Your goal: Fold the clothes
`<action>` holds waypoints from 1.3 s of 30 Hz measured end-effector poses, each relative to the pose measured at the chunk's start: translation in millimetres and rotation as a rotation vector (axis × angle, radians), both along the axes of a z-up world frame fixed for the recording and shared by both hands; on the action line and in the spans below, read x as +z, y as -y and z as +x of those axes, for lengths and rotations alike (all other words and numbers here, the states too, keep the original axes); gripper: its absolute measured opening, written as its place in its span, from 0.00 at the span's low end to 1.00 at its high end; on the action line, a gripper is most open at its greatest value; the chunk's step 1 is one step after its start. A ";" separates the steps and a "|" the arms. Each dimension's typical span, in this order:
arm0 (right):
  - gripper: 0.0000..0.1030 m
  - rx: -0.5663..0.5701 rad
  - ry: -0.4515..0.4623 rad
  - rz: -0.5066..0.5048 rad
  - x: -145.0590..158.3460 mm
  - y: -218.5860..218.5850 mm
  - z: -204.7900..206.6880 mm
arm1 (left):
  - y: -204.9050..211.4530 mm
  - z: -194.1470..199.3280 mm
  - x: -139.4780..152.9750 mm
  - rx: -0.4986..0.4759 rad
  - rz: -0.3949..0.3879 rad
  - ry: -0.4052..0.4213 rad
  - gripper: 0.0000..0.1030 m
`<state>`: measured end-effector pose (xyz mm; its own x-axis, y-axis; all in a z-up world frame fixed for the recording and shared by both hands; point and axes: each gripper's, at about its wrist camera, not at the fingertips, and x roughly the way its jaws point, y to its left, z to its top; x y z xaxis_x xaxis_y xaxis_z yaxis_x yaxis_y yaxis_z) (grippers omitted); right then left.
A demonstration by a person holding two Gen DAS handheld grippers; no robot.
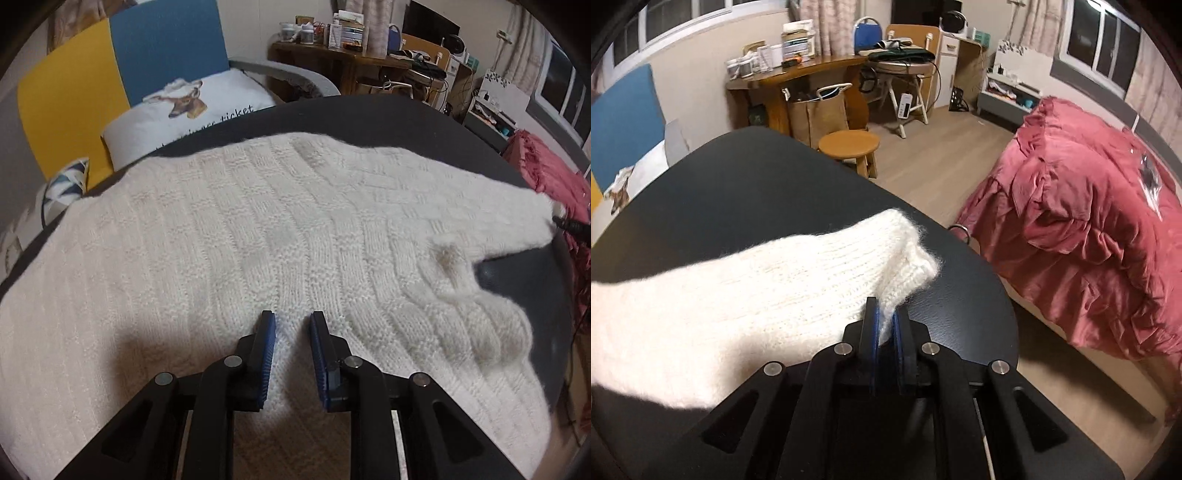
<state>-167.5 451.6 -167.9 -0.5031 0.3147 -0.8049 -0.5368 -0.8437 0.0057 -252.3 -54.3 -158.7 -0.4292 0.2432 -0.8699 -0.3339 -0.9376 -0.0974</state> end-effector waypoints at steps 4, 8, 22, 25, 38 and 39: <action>0.15 0.022 -0.048 -0.049 20.4 -9.3 13.7 | 9.5 -20.7 23.3 -0.006 0.132 -0.027 0.19; 0.19 0.029 -0.108 -0.060 46.0 -16.9 29.1 | 12.5 -53.9 45.3 -0.033 0.189 -0.051 0.19; 0.46 0.499 -0.064 -0.209 18.6 113.2 -43.6 | -65.4 -131.9 34.6 -0.534 -0.246 -0.117 0.20; 0.46 0.555 -0.025 -0.226 5.2 127.0 -51.3 | -78.5 -150.6 30.8 -0.592 -0.240 -0.070 0.23; 0.46 0.568 0.003 -0.123 -3.4 128.2 -56.6 | -102.4 -158.2 9.4 -0.597 -0.260 -0.061 0.04; 0.46 0.548 0.025 -0.065 -3.8 130.1 -58.4 | -100.4 -159.7 11.0 -0.548 -0.244 -0.089 0.04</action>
